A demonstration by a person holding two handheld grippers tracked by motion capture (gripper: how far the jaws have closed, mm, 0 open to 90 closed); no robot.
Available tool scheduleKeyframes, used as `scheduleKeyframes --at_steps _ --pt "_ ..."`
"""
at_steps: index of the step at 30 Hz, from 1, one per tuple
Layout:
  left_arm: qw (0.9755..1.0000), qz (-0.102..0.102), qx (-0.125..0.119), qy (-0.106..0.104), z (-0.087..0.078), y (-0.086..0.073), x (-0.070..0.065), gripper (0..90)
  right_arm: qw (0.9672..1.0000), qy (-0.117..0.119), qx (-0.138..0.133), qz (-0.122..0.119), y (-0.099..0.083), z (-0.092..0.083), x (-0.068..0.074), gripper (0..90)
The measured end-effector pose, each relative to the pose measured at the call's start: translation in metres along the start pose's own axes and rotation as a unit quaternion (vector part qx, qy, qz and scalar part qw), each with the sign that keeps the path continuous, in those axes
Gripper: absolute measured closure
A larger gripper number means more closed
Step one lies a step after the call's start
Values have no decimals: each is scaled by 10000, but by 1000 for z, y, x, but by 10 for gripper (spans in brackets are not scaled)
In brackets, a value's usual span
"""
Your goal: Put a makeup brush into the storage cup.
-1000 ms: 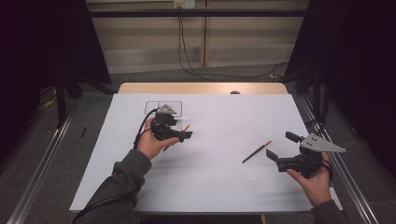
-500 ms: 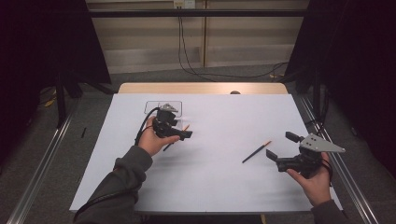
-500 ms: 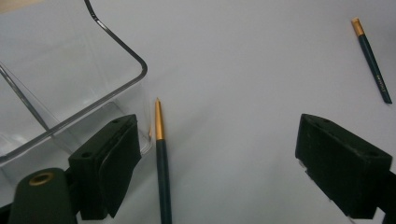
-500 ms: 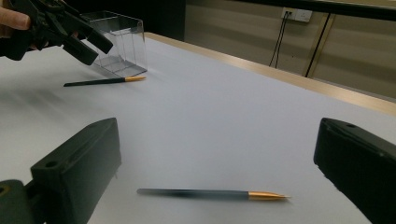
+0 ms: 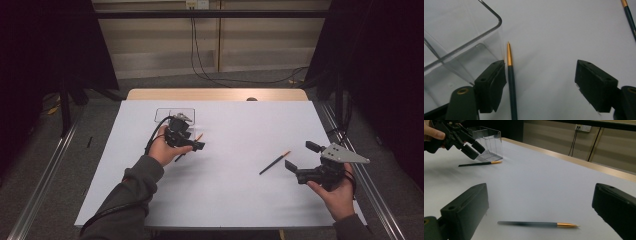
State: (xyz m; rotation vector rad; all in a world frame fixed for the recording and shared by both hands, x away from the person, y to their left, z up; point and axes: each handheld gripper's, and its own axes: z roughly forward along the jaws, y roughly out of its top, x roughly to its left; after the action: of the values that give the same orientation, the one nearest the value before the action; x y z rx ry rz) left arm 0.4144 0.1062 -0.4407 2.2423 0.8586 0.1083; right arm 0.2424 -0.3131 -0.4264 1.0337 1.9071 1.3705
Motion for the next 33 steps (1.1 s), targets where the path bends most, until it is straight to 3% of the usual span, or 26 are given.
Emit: scheduleKeyframes --at_steps 1,8,9,10,17,18,23,25,27,32,33 --pt "9999 101 57 -7 0 0 1 305 10000 3 9 -3 0 0 0 2" --pt "9998 23 188 75 3 1 -2 394 10000 2 -5 11 0 0 0 2" --pt "9992 154 361 49 1 2 0 409 10000 5 -6 11 0 0 0 2" --pt "9992 114 389 60 1 2 0 422 10000 9 -6 13 0 -1 0 2" --pt "9986 199 470 119 2 3 0 485 10000 27 3 -24 0 0 0 2" --pt "9991 46 385 155 3 2 -2 485 10000 29 0 -28 0 0 0 2" --pt "9979 190 560 267 4 1 2 530 10000 20 1 -11 0 0 -1 2" --pt "9983 48 505 298 6 0 0 548 10000 22 -3 -40 0 0 0 2" --pt "9976 157 586 326 6 0 2 557 10000 41 -2 -35 0 0 0 2" --pt "9969 -44 654 425 11 -2 1 613 10000 33 -10 -42 1 0 0 2" --pt "9963 2 743 429 10 -2 3 626 10000 47 -22 -38 1 0 -1 2"
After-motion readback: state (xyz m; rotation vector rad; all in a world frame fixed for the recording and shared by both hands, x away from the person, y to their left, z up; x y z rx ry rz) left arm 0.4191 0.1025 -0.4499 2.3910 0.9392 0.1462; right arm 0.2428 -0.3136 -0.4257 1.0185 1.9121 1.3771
